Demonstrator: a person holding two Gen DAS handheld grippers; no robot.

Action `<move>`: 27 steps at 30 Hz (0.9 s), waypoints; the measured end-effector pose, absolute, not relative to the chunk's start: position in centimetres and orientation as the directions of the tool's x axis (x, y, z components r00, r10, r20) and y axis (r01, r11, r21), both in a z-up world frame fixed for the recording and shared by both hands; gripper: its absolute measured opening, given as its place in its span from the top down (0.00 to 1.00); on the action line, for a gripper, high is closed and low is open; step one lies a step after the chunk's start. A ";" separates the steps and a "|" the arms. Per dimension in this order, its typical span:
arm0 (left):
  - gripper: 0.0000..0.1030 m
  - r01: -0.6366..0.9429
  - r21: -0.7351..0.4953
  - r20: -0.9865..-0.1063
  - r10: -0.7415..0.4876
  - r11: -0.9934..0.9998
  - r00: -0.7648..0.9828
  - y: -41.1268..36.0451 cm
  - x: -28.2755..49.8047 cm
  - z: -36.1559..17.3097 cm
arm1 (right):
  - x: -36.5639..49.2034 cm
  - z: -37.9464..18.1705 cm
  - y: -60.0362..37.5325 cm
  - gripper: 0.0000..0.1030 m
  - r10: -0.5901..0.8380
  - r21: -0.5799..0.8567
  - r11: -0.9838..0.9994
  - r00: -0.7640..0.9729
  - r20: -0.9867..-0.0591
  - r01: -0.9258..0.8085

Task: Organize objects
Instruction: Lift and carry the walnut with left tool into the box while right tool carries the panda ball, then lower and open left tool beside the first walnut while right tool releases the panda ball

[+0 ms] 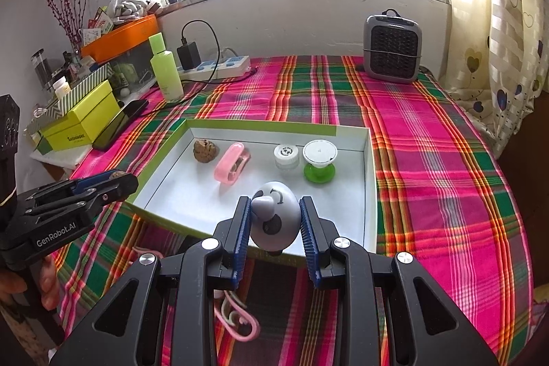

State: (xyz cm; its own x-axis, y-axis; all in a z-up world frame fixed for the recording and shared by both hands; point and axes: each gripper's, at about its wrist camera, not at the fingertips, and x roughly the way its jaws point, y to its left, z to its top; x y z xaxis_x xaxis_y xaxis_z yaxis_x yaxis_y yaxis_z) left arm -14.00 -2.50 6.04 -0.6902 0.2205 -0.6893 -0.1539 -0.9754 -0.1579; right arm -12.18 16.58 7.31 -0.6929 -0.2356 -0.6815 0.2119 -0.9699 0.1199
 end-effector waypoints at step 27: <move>0.72 -0.163 -0.118 -0.738 0.196 -0.980 -0.646 -0.3 -20.0 3.7 | -18.9 4.6 15.1 0.71 -0.263 0.143 -0.961 -0.629 -0.732 0.236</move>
State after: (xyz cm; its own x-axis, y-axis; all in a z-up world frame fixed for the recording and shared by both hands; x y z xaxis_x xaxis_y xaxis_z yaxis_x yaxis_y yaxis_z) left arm -20.04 -0.34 3.71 -0.6457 0.1965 -0.7379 -0.1631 -0.9795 -0.1181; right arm -18.93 15.10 4.63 -0.6285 -0.2630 -0.7320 0.2357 -0.9613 0.1429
